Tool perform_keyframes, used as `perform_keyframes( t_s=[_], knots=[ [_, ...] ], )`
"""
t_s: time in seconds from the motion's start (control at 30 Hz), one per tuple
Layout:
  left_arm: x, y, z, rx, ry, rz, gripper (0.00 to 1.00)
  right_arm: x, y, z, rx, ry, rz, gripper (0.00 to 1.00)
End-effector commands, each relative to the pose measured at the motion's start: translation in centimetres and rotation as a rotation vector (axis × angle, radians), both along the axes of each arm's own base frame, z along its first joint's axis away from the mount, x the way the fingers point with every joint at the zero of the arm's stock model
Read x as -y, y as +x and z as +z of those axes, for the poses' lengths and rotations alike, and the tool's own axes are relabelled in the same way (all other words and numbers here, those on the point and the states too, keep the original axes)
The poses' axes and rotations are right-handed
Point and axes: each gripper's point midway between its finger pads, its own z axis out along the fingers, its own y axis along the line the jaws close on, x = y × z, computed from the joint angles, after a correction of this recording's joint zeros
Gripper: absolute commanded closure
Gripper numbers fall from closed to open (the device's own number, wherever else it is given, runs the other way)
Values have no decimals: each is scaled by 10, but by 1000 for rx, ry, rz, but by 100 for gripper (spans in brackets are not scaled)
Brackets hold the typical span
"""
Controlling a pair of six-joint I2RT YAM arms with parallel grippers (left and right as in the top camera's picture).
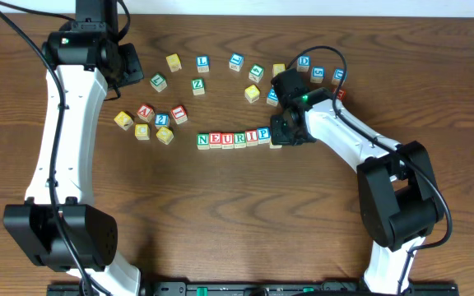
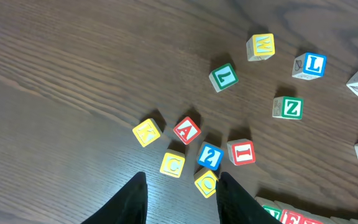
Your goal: Spell out NEURIPS
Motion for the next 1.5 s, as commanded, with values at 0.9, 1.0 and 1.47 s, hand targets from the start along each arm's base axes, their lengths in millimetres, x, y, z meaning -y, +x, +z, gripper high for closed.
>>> perform_keyframes(
  t_s=[0.9, 1.0, 1.47],
  knots=[
    [1, 0, -8, -23, -4, -8, 64, -9, 27, 23, 68, 62, 91, 92],
    [5, 0, -9, -24, -24, -18, 64, -8, 38, 36, 94, 71, 79, 90],
    [7, -1, -9, -27, -33, -23, 64, -25, -32, 29, -180, 92, 50, 99]
  ],
)
